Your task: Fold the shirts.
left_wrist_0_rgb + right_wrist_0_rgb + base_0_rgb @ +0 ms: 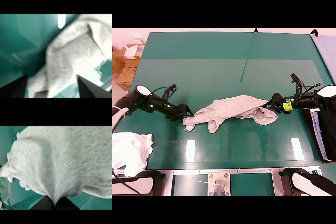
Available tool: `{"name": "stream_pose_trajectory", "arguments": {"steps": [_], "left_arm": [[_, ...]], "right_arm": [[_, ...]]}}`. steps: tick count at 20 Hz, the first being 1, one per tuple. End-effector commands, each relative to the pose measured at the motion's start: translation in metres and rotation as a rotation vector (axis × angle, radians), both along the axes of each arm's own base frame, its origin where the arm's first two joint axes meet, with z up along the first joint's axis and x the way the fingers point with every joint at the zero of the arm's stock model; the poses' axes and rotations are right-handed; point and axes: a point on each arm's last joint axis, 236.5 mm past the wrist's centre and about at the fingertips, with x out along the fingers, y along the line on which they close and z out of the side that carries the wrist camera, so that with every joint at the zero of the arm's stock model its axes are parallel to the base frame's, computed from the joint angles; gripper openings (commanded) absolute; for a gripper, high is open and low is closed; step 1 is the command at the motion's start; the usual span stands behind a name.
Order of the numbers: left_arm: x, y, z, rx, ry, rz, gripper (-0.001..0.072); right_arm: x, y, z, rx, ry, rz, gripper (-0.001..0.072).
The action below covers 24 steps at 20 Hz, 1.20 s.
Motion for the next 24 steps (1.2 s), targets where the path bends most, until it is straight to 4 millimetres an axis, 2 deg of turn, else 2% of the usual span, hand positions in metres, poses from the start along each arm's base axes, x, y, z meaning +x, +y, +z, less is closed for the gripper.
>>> {"name": "stream_pose_trajectory", "arguments": {"steps": [1,2,5,7,8,9,11,13,15,17,18,20,24], "left_arm": [[-0.031,-0.026,0.001,-0.078,0.036,-0.103,0.0215],[-0.031,-0.029,0.005,-0.101,0.021,-0.121,0.0030],[-0.007,-0.027,0.027,-0.087,-0.067,-0.123,0.0022],[0.018,-0.018,0.060,-0.026,-0.167,-0.128,0.0022],[0.033,-0.010,0.086,0.022,-0.248,-0.132,0.0022],[0.047,-0.001,0.115,0.075,-0.340,-0.130,0.0022],[0.070,0.011,0.195,0.150,-0.565,-0.104,0.0022],[0.075,0.014,0.289,0.174,-0.816,-0.076,0.0022],[0.062,0.016,0.380,0.171,-1.044,-0.017,0.0023],[0.034,0.018,0.449,0.174,-1.230,0.014,0.0023],[0.018,0.021,0.474,0.185,-1.299,0.022,0.0023],[-0.007,0.027,0.508,0.216,-1.401,0.042,0.0023],[-0.035,0.037,0.557,0.244,-1.532,0.101,0.0023]], "right_arm": [[0.000,-0.001,-0.002,0.000,0.004,0.002,0.0013],[0.000,-0.001,-0.002,0.000,0.004,0.002,0.0013],[0.005,-0.001,0.008,0.000,-0.024,0.015,0.0013],[0.015,-0.003,0.041,-0.001,-0.084,0.044,0.0012],[0.021,-0.005,0.066,0.001,-0.135,0.056,0.0012],[0.029,-0.007,0.100,0.006,-0.205,0.066,0.0013],[0.036,-0.013,0.175,0.005,-0.364,0.078,0.0012],[0.032,-0.013,0.244,-0.010,-0.519,0.098,0.0013],[0.017,-0.010,0.296,-0.058,-0.654,0.127,0.0012],[-0.003,-0.004,0.336,-0.099,-0.770,0.141,0.0013],[-0.013,-0.001,0.351,-0.116,-0.817,0.143,0.0013],[-0.036,0.005,0.373,-0.146,-0.894,0.148,0.0012],[-0.069,0.013,0.396,-0.190,-0.999,0.153,0.0012]]}}
